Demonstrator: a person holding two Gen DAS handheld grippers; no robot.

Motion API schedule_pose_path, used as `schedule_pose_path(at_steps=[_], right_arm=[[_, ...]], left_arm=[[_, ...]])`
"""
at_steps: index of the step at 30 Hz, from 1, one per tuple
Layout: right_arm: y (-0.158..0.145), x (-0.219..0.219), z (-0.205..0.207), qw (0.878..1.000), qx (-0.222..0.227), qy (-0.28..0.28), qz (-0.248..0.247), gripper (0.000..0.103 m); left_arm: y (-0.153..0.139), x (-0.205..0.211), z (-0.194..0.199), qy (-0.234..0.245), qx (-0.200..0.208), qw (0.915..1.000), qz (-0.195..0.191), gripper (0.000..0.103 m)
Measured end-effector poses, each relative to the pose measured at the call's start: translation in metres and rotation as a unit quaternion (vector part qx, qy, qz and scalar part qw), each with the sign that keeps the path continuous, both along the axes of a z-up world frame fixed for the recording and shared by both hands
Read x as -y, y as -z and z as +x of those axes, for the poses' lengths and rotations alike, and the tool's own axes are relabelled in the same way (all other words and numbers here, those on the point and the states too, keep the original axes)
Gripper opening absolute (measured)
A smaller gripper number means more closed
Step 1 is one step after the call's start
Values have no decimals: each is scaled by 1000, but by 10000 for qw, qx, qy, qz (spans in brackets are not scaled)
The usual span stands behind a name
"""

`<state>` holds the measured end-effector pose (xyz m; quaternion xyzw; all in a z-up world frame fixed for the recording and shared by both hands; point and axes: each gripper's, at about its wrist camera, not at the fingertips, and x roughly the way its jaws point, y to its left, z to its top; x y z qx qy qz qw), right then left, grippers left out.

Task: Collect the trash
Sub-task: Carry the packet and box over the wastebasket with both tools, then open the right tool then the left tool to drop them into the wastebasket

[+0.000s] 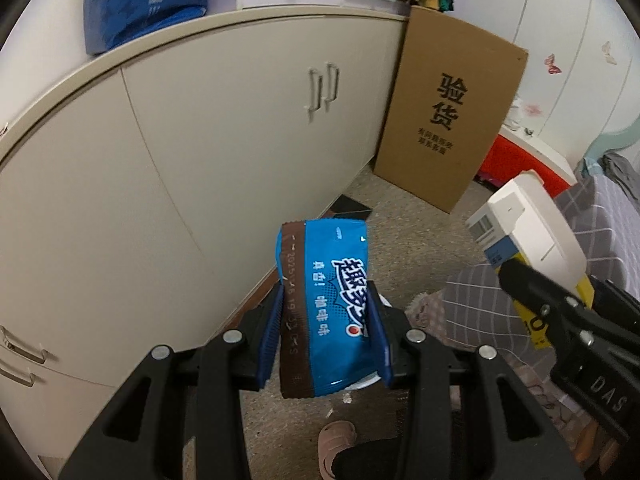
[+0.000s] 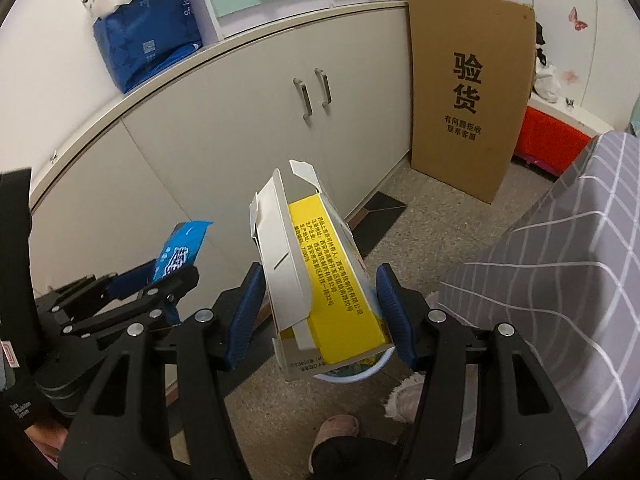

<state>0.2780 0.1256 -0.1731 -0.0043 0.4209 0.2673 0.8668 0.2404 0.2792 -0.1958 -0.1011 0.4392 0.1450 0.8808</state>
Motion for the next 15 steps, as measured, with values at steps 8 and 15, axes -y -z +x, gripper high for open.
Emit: schedule_pose_path(at_steps=[8,15], right_arm=[[18,-3,10,9998,-126,127,96,90],[22,6,3,9992,-132,336,-169,90]], left_arm=[[13,-8,8,-96,-165,9998,-24,39],[14,-1,12,3,-167,9998,-68,39]])
